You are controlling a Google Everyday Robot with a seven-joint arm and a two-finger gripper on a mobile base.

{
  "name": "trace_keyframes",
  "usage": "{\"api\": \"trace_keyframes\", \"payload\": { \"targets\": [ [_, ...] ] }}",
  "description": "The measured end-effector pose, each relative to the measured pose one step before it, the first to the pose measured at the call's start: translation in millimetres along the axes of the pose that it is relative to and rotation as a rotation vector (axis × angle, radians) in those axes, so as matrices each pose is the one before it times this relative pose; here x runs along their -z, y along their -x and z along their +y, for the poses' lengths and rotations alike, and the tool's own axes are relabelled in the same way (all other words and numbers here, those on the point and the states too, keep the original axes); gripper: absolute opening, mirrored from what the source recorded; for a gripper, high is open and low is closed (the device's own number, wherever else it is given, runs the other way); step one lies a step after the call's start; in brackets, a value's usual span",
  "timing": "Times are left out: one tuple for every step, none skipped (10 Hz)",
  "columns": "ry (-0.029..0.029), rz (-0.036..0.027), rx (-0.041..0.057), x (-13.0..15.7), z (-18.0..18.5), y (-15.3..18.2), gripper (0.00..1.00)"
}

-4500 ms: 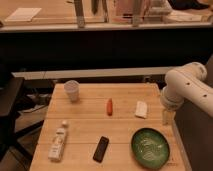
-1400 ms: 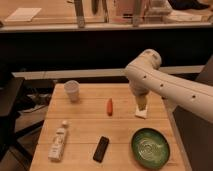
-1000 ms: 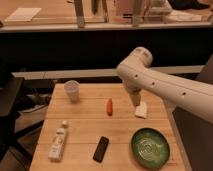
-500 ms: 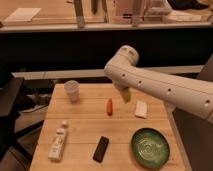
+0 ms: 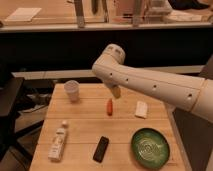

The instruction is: Pick up the ceramic cup

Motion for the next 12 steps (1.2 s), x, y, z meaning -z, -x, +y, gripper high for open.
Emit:
{"api": "trace_keyframes", "payload": {
  "targets": [
    [-0.01065,-0.00465,0.01683,-0.74,-8.07,9.21,0.8],
    [-0.01163,-0.0063,0.02152,-1.65,-9.51,11.29,0.8],
    [-0.0091,-0.00333,0.01652,-1.62,-6.23,5.3,0.8],
    [-0.00549,-0.00053,0.00912,-1.19,-3.23,1.41,0.8],
    [-0.00884,-0.00262,0.01408,-2.71,-4.64,2.17,0.8],
    [-0.00677,-0.00148,0.00997,-1.54,-3.89,1.84,0.8],
    [-0.00534,-0.00468,0.0087,-1.49,-3.21,3.18,0.8],
    [-0.00839,-0.00702,0.01171,-1.1,-4.63,5.25,0.8],
    [-0.0072,-0.00581,0.01219,-1.26,-5.17,6.17,0.8],
    [-0.01009,-0.00843,0.01806,-1.25,-6.34,7.42,0.8],
    [-0.00572,-0.00342,0.0109,-0.9,-2.17,0.82,0.8],
    [-0.00594,-0.00457,0.00949,-1.15,-1.97,0.48,0.8]
  ]
}}
